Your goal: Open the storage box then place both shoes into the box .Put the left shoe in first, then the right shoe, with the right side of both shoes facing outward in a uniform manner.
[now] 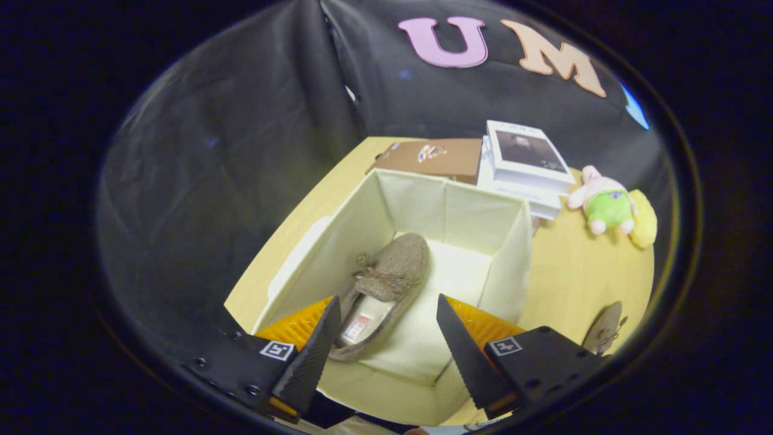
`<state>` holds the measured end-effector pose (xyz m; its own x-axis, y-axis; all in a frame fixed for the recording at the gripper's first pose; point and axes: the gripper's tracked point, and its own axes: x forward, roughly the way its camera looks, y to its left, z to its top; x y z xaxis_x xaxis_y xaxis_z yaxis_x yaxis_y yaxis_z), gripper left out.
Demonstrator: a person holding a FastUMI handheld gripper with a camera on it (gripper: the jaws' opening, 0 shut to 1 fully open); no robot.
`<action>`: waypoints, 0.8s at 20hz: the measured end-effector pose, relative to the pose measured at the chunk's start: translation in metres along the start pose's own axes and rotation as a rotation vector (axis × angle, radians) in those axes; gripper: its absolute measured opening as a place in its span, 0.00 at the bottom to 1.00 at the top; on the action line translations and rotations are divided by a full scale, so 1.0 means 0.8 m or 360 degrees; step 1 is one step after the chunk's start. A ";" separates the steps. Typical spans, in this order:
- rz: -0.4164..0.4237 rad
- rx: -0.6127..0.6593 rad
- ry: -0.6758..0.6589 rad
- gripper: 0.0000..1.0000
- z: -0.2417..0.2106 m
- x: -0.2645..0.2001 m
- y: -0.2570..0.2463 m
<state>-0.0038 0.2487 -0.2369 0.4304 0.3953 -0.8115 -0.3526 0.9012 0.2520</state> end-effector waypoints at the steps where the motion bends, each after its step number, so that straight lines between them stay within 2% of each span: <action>1: -0.0010 -0.0012 -0.0035 1.00 0.005 -0.012 -0.011; 9: -0.0226 -0.0193 -0.0260 1.00 0.011 -0.094 -0.119; 16: -0.0349 -0.0027 -0.0278 1.00 -0.023 -0.140 -0.222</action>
<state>-0.0048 0.0408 -0.2008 0.6341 0.2171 -0.7422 -0.2485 0.9661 0.0703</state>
